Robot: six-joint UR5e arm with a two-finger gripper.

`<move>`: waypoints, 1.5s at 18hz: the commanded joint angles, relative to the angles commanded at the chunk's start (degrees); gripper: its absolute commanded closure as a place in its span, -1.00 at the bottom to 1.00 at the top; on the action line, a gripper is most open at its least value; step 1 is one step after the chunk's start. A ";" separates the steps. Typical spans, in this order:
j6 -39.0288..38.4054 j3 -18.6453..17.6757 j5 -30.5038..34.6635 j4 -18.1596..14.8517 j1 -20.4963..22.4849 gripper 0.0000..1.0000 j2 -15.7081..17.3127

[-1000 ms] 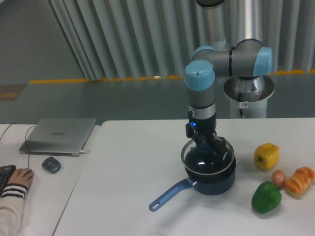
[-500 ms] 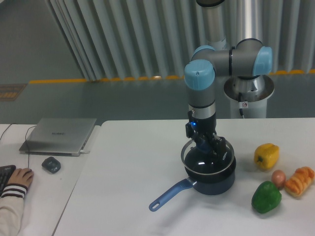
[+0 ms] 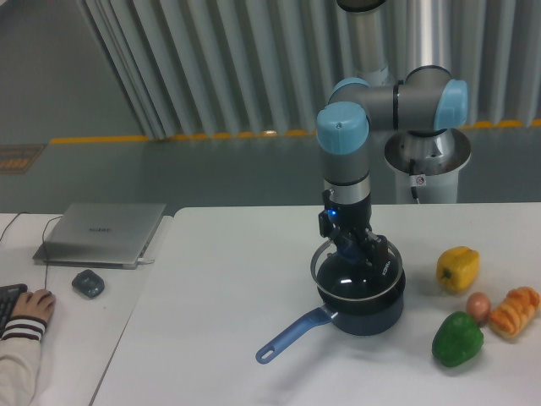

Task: Open the lid

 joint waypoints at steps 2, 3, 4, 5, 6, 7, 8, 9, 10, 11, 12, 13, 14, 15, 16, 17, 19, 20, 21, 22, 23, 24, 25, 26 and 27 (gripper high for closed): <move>0.00 0.17 0.00 0.00 0.09 0.36 -0.09; 0.00 0.00 0.00 0.00 0.09 0.36 0.00; 0.00 0.00 0.00 0.00 0.00 0.35 -0.09; 0.00 0.00 0.09 0.00 0.00 0.34 -0.09; 0.00 0.00 0.35 0.00 0.00 0.33 -0.17; 0.00 0.17 0.44 0.00 0.00 0.33 -0.18; 0.00 -0.43 0.61 0.17 -0.09 0.33 -0.09; 0.09 -0.70 1.49 0.26 -0.18 0.33 -0.09; 0.00 -0.18 1.93 0.18 -0.18 0.32 -0.35; 0.09 0.00 2.02 0.35 -0.79 0.29 -0.44; 0.09 -0.09 2.20 0.35 -1.14 0.28 -0.53; 0.00 -0.09 2.28 0.35 -1.23 0.28 -0.61; 0.09 0.00 2.29 0.35 -1.23 0.27 -0.79; 0.00 0.00 2.02 0.35 -1.23 0.27 -0.70; 0.09 0.00 2.02 0.35 -1.23 0.26 -0.70; 0.09 0.17 2.02 0.35 -1.23 0.26 -0.70; 0.17 -0.09 2.02 0.35 -1.23 0.26 -0.88; 0.18 -0.09 2.02 0.44 -1.23 0.26 -0.88; 0.18 -0.17 1.93 0.44 -1.32 0.26 -0.88; 0.18 0.00 1.85 0.35 -1.32 0.26 -0.62; 0.18 0.00 1.76 0.18 -1.41 0.26 -0.44; 0.18 -0.09 1.76 0.09 -1.41 0.26 -0.44; 0.18 -0.17 1.76 0.09 -1.41 0.26 -0.44; 0.18 -0.35 1.76 0.09 -1.41 0.25 -0.44; 0.09 -0.44 2.02 0.09 -1.41 0.26 -0.61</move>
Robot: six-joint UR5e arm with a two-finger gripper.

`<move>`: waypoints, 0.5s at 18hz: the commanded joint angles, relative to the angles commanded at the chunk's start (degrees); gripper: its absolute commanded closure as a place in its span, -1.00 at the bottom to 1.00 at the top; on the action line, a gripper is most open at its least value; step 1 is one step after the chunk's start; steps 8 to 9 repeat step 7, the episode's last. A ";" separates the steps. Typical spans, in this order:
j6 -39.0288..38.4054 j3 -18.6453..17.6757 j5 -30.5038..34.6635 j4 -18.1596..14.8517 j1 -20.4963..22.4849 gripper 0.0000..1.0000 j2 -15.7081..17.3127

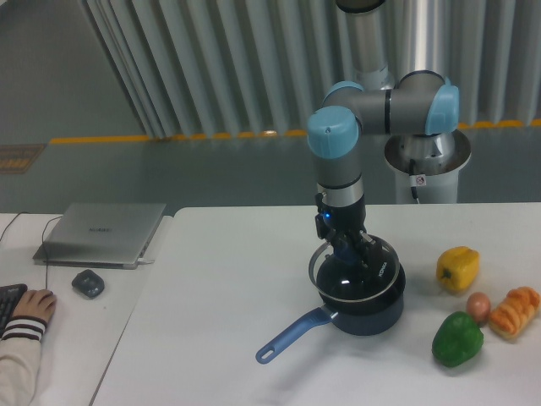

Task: Open the lid

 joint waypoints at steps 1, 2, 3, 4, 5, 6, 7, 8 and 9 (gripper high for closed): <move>0.09 0.00 -0.08 0.17 0.00 0.26 0.09; 0.09 0.35 -0.35 0.09 -0.09 0.26 0.09; 0.00 0.35 -0.26 0.00 -0.09 0.25 0.17; 0.09 0.18 -0.17 0.00 -0.09 0.25 0.26; 0.09 0.26 -0.09 0.00 -0.09 0.25 0.17; 0.09 0.26 -0.09 0.09 -0.09 0.25 0.17; 0.09 0.26 0.00 0.09 -0.09 0.25 0.09; 0.09 0.26 0.00 0.09 -0.09 0.25 0.09; 0.09 0.26 0.00 0.09 -0.09 0.25 0.09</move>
